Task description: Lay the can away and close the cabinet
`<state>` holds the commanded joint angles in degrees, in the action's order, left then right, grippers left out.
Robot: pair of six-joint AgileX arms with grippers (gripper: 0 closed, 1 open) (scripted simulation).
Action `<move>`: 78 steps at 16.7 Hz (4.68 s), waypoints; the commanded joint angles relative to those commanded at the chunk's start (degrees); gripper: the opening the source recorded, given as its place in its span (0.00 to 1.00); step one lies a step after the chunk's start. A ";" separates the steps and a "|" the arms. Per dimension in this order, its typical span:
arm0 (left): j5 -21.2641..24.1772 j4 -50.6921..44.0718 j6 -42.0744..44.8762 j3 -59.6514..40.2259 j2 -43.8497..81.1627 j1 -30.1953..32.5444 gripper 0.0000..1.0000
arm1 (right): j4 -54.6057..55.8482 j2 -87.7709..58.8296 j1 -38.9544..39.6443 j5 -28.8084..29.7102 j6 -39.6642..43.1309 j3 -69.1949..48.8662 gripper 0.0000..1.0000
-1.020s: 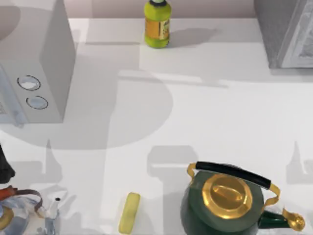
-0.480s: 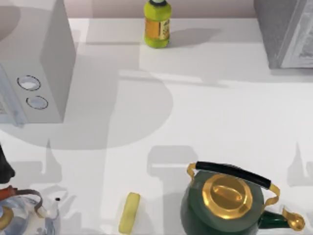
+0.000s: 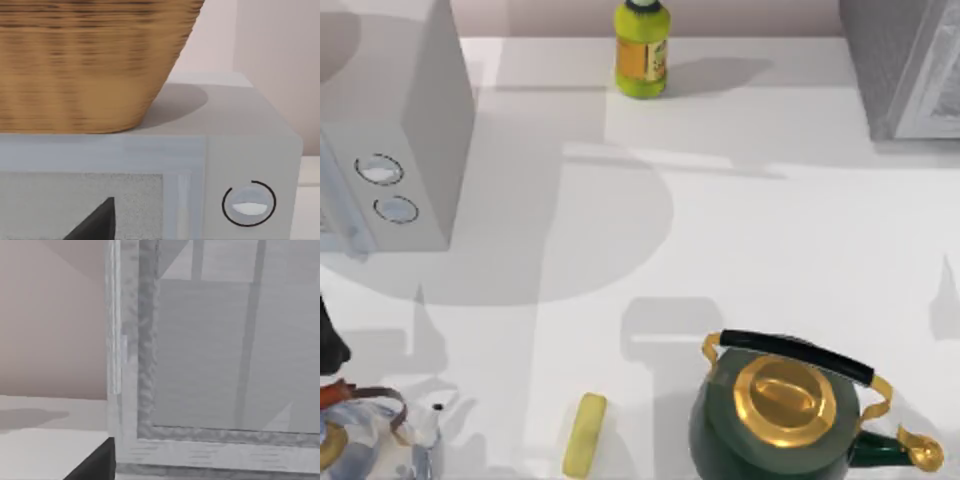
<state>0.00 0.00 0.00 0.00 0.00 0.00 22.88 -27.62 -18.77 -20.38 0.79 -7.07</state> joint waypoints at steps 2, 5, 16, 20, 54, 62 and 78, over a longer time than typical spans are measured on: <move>0.00 0.00 0.00 0.00 0.00 0.00 1.00 | 8.65 -11.29 -6.94 -6.79 -0.50 -2.89 1.00; 0.00 0.00 0.00 0.00 0.00 0.00 1.00 | 21.19 -27.80 -17.45 -16.70 -1.18 -7.03 1.00; 0.00 0.00 0.00 0.00 0.00 0.00 1.00 | 45.91 -61.28 -39.95 -37.64 -2.02 -13.99 1.00; 0.00 0.00 0.00 0.00 0.00 0.00 1.00 | 45.75 -61.14 -39.71 -37.51 -1.99 -13.76 1.00; 0.00 0.00 0.00 0.00 0.00 0.00 1.00 | -45.33 -49.33 -38.26 -35.19 -1.76 -92.97 1.00; 0.00 0.00 0.00 0.00 0.00 0.00 1.00 | -47.37 -50.09 -9.21 -4.40 -2.52 -93.44 1.00; 0.00 0.00 0.00 0.00 0.00 0.00 1.00 | -48.21 -46.39 44.15 46.33 -1.90 -91.50 1.00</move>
<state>0.00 0.00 0.00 0.00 0.00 0.00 -25.34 -74.01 25.38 25.95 -1.11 -98.56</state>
